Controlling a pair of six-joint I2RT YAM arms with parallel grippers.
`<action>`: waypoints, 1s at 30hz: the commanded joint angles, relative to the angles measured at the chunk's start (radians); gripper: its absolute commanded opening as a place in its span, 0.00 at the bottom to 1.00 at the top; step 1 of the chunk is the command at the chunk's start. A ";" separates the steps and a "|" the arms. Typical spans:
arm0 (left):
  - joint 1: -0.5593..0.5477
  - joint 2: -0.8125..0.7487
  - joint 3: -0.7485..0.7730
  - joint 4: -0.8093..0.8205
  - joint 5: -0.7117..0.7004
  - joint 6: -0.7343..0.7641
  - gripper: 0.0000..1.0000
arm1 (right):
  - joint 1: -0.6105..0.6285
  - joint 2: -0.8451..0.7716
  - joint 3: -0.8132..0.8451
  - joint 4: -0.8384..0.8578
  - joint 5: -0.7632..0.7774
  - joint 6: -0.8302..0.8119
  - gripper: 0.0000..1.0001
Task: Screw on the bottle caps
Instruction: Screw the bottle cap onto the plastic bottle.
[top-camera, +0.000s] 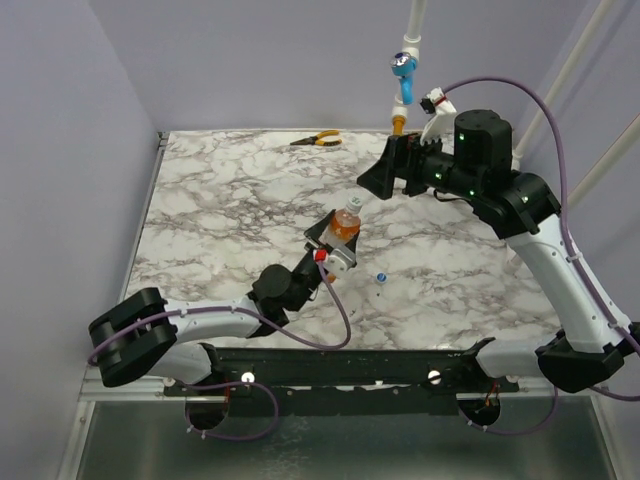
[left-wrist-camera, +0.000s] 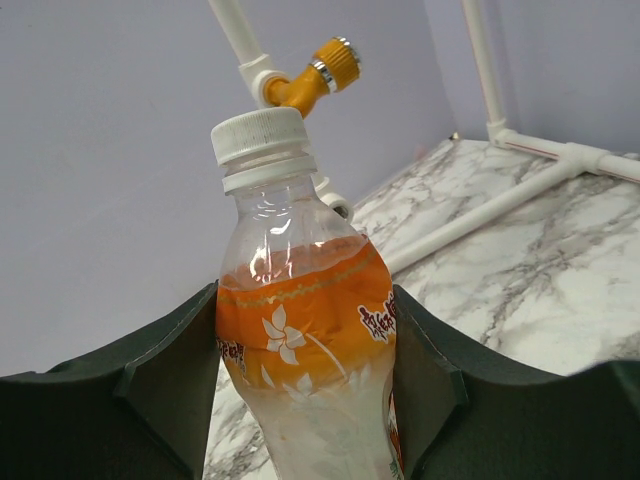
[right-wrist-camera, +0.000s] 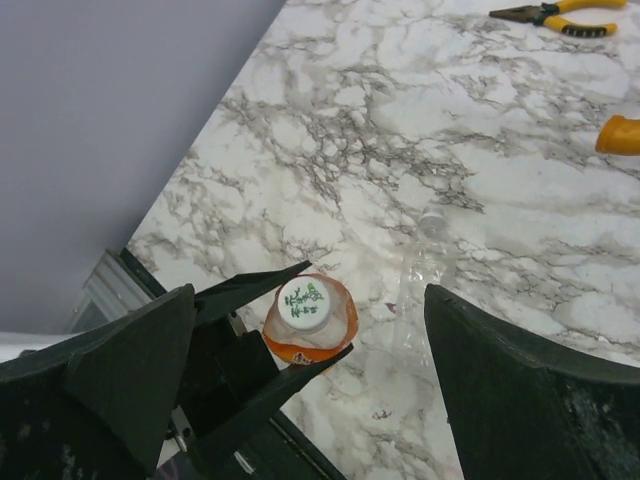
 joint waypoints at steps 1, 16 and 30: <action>0.003 -0.098 -0.028 -0.076 0.135 -0.086 0.30 | 0.002 0.021 -0.001 -0.027 -0.139 -0.103 1.00; 0.007 -0.252 -0.063 -0.212 0.301 -0.234 0.30 | 0.002 0.009 -0.049 -0.051 -0.399 -0.191 0.88; 0.008 -0.280 -0.064 -0.234 0.324 -0.266 0.30 | 0.012 0.003 -0.104 -0.078 -0.441 -0.207 0.77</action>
